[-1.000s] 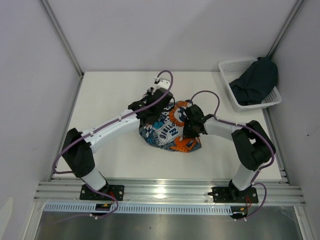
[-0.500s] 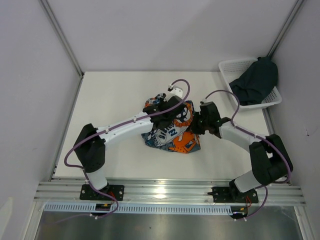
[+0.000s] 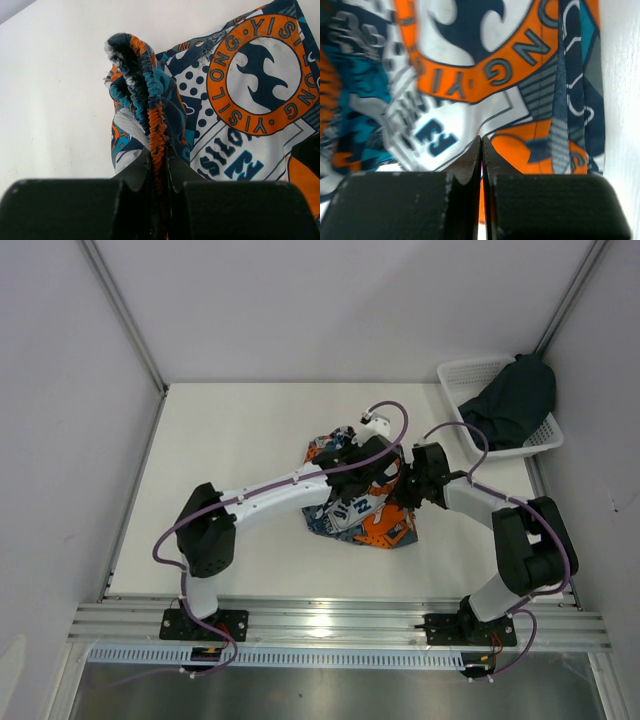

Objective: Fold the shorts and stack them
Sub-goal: Fold the shorts

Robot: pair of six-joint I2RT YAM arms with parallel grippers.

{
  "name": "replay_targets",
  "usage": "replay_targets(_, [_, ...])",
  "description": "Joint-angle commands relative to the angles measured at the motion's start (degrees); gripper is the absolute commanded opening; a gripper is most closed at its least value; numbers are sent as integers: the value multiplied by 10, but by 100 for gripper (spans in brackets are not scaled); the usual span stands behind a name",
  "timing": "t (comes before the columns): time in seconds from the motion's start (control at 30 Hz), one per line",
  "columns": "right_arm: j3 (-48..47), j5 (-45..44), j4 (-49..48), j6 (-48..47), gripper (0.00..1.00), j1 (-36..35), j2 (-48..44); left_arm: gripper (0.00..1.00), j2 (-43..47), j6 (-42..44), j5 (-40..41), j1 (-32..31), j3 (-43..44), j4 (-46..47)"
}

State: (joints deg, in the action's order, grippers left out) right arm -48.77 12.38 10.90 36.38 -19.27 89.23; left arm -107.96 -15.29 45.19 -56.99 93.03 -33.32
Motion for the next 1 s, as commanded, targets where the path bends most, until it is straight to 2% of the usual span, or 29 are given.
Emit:
replay_targets(0.0, [-16,13,-25,-13,0,5,36,9,-17,-12,28,-9,34,-2])
replay_targets(0.33, [22,27,-73,11,0,-9,94,8,-51,3,53,-21,42,14])
replay_targets(0.4, [29,11,-81,24,0,-37,96,8,-43,22,58,-18,24,45])
replay_targets(0.5, [34,-6,-94,45,0,-75,98,8,-4,29,22,0,-39,86])
replay_targets(0.53, [35,-10,-104,61,0,-97,101,8,8,34,14,11,-84,112])
replay_targets(0.67, [17,-10,-131,91,0,-146,119,8,65,66,6,23,-158,169])
replay_targets(0.83, [3,-6,-124,98,0,-152,96,8,97,75,-5,24,-198,192])
replay_targets(0.97, [-2,5,-112,93,2,-143,53,8,93,80,4,25,-190,190])
